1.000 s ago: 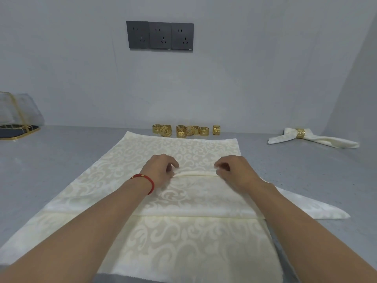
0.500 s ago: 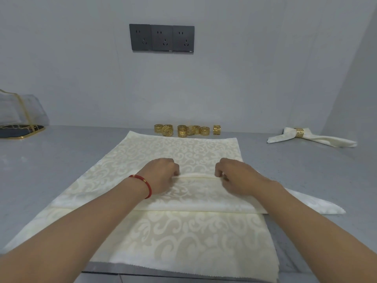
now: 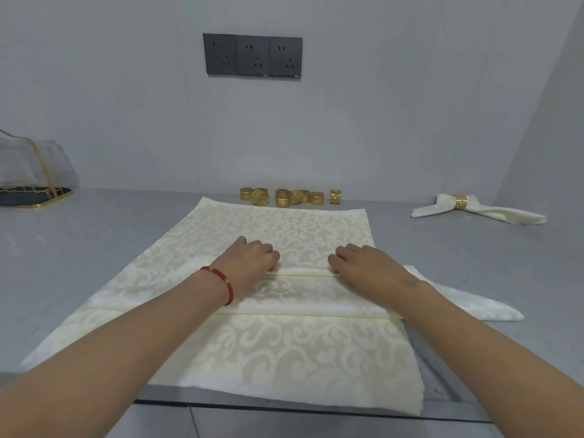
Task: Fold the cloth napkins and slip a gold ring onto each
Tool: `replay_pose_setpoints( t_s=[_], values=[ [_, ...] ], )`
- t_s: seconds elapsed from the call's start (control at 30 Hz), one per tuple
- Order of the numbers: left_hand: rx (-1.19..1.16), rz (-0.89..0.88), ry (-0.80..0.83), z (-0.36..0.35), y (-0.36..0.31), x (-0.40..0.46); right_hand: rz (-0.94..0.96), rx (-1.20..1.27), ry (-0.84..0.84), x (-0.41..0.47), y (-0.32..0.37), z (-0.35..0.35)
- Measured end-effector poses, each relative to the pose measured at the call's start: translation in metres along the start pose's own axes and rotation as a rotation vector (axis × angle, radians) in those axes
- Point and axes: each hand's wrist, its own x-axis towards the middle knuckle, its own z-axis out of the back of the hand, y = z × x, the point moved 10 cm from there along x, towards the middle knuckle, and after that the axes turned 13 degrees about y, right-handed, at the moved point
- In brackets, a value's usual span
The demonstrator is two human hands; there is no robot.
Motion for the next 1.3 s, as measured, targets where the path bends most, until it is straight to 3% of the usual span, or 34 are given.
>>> replay_pose_setpoints(
  t_s=[0.13, 0.23, 0.33, 0.47, 0.6, 0.7, 0.83, 0.9, 1.0, 1.1, 1.2, 1.23, 1.3],
  values=[
    [-0.407, 0.072, 0.055, -0.006, 0.024, -0.008, -0.075, 0.227, 0.146, -0.001, -0.019, -0.006],
    [-0.674, 0.177, -0.030, -0.008, 0.040, -0.013, -0.227, 0.566, 0.096, -0.007, -0.047, -0.016],
    [-0.592, 0.208, 0.014, -0.011, 0.037, -0.011, -0.259, 0.524, 0.074, -0.010, -0.046, -0.020],
    [-0.273, 0.194, 0.029, -0.003, 0.024, -0.014, -0.206, 0.183, 0.053, -0.013, -0.026, -0.004],
    [0.029, 0.002, 0.010, 0.002, -0.006, -0.024, -0.020, -0.042, 0.023, -0.022, 0.006, 0.004],
    [-0.067, -0.060, 0.077, 0.000, -0.003, -0.028, 0.014, -0.006, 0.100, -0.025, 0.008, -0.002],
    [-0.583, 0.103, 0.013, -0.002, 0.026, -0.037, -0.130, 0.385, 0.079, -0.029, -0.023, -0.003],
    [-0.710, 0.178, -0.033, -0.008, 0.033, -0.041, -0.194, 0.456, 0.063, -0.033, -0.029, -0.010],
    [-0.628, 0.208, -0.005, -0.012, 0.033, -0.038, -0.219, 0.344, 0.042, -0.035, -0.025, -0.007],
    [-0.306, 0.154, -0.027, 0.005, 0.016, -0.042, -0.169, 0.109, 0.034, -0.034, -0.008, 0.006],
    [0.011, -0.018, -0.012, 0.008, -0.011, -0.047, -0.072, -0.029, 0.085, -0.039, 0.012, 0.008],
    [0.028, -0.064, 0.011, 0.004, -0.015, -0.050, -0.055, -0.042, 0.090, -0.041, 0.014, 0.007],
    [-0.156, -0.058, 0.058, -0.001, -0.004, -0.053, -0.056, 0.062, 0.113, -0.041, 0.008, 0.005]
  ],
)
